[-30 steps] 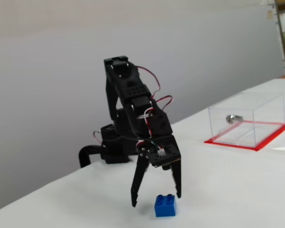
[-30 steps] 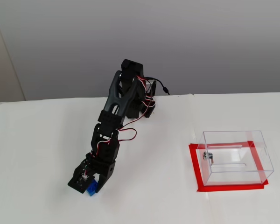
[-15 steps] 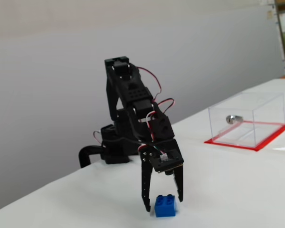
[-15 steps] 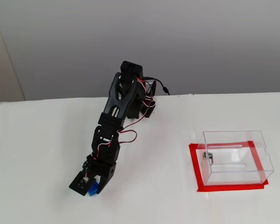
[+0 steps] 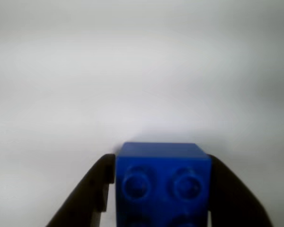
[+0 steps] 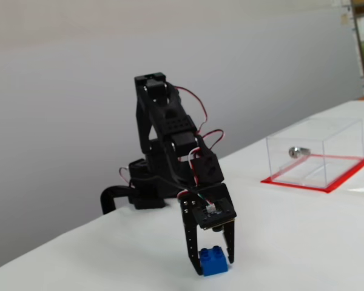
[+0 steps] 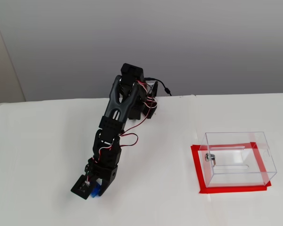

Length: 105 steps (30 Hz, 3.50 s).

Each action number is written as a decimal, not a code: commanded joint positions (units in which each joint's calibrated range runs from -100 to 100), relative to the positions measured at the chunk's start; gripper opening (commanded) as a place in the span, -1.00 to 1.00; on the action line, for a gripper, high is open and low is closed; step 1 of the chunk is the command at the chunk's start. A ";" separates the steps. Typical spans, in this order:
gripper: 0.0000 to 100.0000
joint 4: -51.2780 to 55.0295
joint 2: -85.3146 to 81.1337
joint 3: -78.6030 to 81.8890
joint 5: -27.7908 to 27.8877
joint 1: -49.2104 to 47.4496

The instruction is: Pick the blue lego brick and place it into the transparent box

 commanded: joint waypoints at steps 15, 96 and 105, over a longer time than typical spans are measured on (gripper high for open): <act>-0.73 0.51 -3.86 -2.80 0.31 -0.17; -0.74 10.52 -33.98 -12.65 -0.05 -88.15; -0.74 10.52 -19.98 -24.77 -0.10 -91.70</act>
